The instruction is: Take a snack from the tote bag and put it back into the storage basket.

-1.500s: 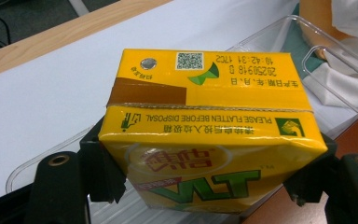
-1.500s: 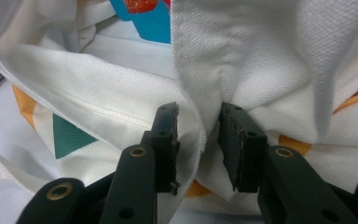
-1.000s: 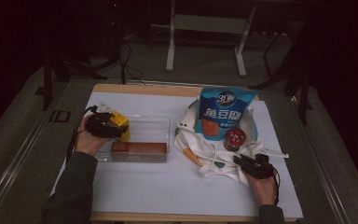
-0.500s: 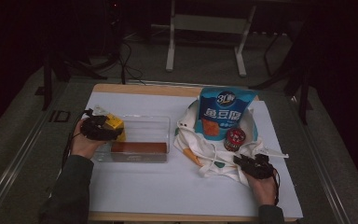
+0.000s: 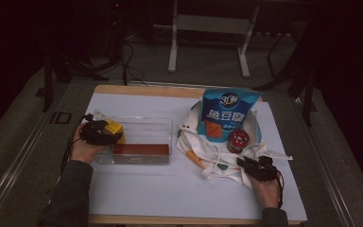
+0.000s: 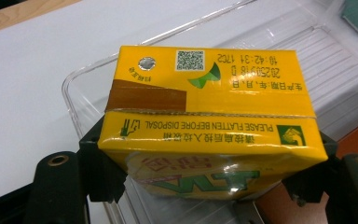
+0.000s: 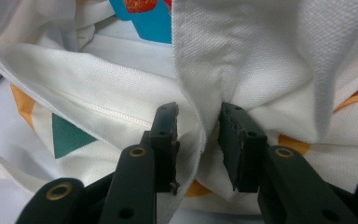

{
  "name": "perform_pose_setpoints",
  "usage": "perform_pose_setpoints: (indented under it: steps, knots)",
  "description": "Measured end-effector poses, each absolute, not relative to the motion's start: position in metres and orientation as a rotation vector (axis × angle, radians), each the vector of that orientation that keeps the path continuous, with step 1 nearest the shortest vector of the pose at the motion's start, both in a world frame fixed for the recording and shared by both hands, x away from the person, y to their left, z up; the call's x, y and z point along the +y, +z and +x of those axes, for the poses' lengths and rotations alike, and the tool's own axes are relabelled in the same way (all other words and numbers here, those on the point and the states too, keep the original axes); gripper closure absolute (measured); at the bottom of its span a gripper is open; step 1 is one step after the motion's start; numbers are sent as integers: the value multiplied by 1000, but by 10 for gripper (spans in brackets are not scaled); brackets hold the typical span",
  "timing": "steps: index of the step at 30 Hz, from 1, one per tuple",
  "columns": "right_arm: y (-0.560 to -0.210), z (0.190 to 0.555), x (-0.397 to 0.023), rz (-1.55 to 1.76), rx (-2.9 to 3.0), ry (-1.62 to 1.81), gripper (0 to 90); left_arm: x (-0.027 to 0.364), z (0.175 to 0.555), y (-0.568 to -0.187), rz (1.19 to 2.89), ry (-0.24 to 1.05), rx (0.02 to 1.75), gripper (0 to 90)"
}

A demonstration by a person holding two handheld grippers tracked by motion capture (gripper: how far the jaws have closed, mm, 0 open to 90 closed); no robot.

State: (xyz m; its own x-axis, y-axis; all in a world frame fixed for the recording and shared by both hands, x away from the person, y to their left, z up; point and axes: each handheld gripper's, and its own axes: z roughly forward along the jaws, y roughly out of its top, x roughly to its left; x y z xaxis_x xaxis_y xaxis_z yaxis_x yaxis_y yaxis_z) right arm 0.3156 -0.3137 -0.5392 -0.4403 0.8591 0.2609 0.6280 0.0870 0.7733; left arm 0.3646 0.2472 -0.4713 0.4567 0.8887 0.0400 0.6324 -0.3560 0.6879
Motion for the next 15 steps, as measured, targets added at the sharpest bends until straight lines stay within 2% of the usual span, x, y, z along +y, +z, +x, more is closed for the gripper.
perform_pose_setpoints:
  steps: [15]
  knots:
    - [-539,315,-313,1485,2107,1275,668,248,359,-472,2090,559,1308,276]
